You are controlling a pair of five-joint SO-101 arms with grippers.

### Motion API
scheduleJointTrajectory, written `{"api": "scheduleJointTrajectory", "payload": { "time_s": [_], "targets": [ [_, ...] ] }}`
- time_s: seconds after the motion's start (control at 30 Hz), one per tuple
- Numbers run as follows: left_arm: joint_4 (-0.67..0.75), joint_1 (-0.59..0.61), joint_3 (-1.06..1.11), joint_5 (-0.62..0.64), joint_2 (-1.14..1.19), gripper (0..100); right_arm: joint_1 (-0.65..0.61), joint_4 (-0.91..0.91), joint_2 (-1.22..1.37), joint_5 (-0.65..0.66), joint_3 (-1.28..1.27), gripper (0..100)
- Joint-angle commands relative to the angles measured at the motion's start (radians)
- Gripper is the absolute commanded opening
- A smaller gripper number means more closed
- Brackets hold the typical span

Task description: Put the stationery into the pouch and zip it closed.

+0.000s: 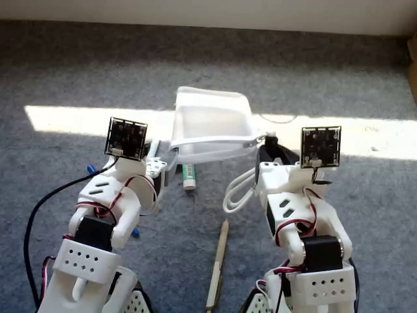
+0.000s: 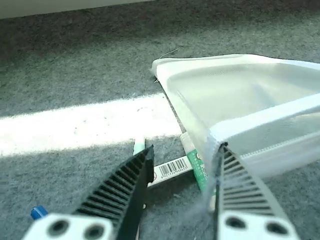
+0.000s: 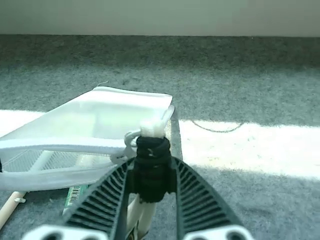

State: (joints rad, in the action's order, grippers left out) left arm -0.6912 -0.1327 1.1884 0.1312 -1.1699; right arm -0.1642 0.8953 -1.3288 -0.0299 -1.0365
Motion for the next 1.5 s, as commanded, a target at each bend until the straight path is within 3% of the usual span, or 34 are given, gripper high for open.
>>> {"api": "scheduleJointTrajectory", "payload": {
  "time_s": [0.0,0.43,0.8,0.93,1.0,1.2,1.47],
  "targets": [
    [0.02,0.008,-0.01,-0.006,0.012,21,-0.024,0.067,-0.028,0.011,0.019,0.5],
    [0.089,-0.031,0.044,-0.009,0.013,20,-0.079,0.101,-0.028,0.011,0.061,0.5],
    [0.092,-0.038,0.059,-0.011,0.013,11,-0.081,0.163,-0.028,0.011,0.124,0.5],
    [0.086,-0.038,0.05,-0.011,0.012,1,-0.081,0.163,-0.028,0.011,0.124,0.6],
    [0.083,-0.03,0.03,-0.009,0.007,1,-0.081,0.162,-0.028,0.011,0.125,1.3],
    [-0.144,-0.028,-0.162,-0.005,0.01,1,-0.074,0.163,-0.027,0.011,0.117,14.7],
    [-0.241,0.111,-0.328,-0.008,0.012,1,-0.024,0.16,-0.021,0.011,0.116,15.6]
  ]
}}
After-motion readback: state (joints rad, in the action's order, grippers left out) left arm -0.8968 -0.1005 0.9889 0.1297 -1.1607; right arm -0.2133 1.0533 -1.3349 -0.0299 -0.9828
